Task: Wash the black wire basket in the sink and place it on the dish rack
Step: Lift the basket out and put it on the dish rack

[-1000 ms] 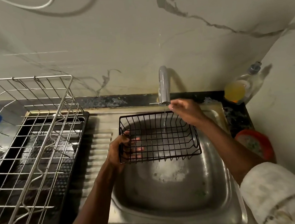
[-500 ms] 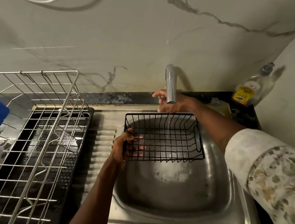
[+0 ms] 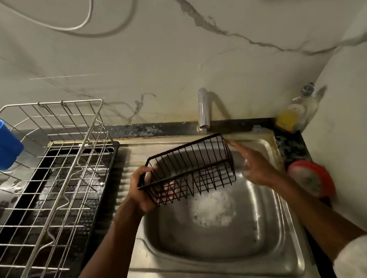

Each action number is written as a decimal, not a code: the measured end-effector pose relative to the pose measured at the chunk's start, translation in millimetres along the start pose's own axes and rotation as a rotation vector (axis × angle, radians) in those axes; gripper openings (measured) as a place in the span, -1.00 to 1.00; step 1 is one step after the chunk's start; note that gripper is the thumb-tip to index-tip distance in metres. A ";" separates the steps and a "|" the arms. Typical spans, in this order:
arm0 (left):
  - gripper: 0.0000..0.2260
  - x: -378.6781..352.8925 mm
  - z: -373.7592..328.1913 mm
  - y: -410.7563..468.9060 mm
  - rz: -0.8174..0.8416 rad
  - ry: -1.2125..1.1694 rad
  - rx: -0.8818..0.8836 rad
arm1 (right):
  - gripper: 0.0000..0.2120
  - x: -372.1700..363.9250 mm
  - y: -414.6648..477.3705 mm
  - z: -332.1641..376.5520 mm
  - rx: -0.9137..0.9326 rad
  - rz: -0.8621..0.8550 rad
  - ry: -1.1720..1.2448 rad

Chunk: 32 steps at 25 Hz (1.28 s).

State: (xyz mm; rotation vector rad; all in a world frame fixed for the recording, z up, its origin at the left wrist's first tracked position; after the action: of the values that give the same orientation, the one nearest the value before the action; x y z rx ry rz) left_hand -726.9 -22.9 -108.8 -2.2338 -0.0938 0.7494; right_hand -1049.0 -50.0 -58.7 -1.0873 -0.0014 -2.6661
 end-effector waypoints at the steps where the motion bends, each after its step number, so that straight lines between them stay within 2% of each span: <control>1: -0.65 -0.5 0.7 -3.9 -0.022 -0.013 0.029 | 0.05 -7.1 -12.3 8.4 0.035 0.018 -0.114; 3: -0.61 -5.6 2.0 -15.7 -0.059 -0.009 0.083 | 0.26 -15.8 -19.7 30.2 0.143 -0.048 -0.237; 4: -0.56 -8.6 2.0 -20.9 -0.058 0.015 0.105 | 0.33 -16.3 -19.8 40.0 0.156 -0.081 -0.189; 7: -0.53 -21.8 4.4 -42.1 -0.055 0.140 0.150 | 0.31 -3.9 -17.6 41.3 0.041 -0.112 0.063; 10: -0.49 -29.4 9.4 -58.0 -0.060 0.270 0.207 | 0.34 5.7 -20.3 29.9 -0.019 -0.065 -0.006; 12: -0.37 -32.0 11.2 -61.5 -0.059 0.389 0.256 | 0.27 8.8 -25.7 22.7 -0.021 -0.050 0.065; 14: -0.28 -30.7 7.4 -60.6 -0.099 0.488 0.248 | 0.09 6.5 -33.0 7.1 -0.038 -0.066 0.174; 16: -0.13 -36.8 8.0 -62.1 -0.089 0.440 0.267 | -0.08 -1.7 -39.3 -8.4 -0.174 -0.103 0.314; 17: -0.08 -40.5 8.1 -59.4 -0.056 0.334 0.235 | -0.12 -5.7 -42.0 -9.5 -0.235 -0.124 0.389; 20: -0.05 -51.5 7.1 -51.5 0.019 0.150 0.019 | 0.01 -15.3 -45.6 -7.5 -0.457 -0.220 0.553; 22: -0.15 -54.5 11.2 -50.2 0.036 0.245 -0.149 | -0.01 -15.5 -52.5 -9.9 -0.633 -0.247 0.658; 24: -0.13 -55.2 16.2 -51.9 0.008 0.441 -0.297 | -0.01 -14.3 -53.0 -10.4 -0.671 -0.203 0.707; 26: -0.09 -51.4 16.5 -51.9 -0.041 0.503 -0.391 | -0.03 -4.9 -53.1 -0.6 -0.622 -0.197 0.606; 27: -0.12 -50.4 15.3 -52.9 -0.030 0.469 -0.450 | -0.10 2.7 -59.1 12.9 -0.553 -0.249 0.517; 30: -0.32 -54.2 11.9 -73.4 0.055 0.410 -0.734 | -0.41 22.4 -91.4 48.9 -0.121 -0.604 0.424; 31: -0.36 -53.4 13.3 -74.2 0.037 0.471 -0.803 | -0.46 18.1 -97.6 49.6 -0.022 -0.675 0.400; 32: -0.35 -50.4 15.7 -69.5 0.001 0.551 -0.812 | -0.46 7.1 -96.9 40.1 -0.009 -0.671 0.387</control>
State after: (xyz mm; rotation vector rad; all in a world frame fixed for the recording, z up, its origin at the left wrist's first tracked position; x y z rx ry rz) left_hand -765.9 21.7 -44.8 -3.1282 -0.1420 0.0410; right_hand -1049.6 45.8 -15.6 -0.6194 -0.3360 -3.4339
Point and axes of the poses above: each hand's wrist, its own y-axis towards the middle knuckle, its own x-axis out of the back of the hand, z = x × y, the point moved 6 cm from there along y, towards the middle knuckle, and after that the axes turned 6 degrees about -y, right-handed, at the moved point
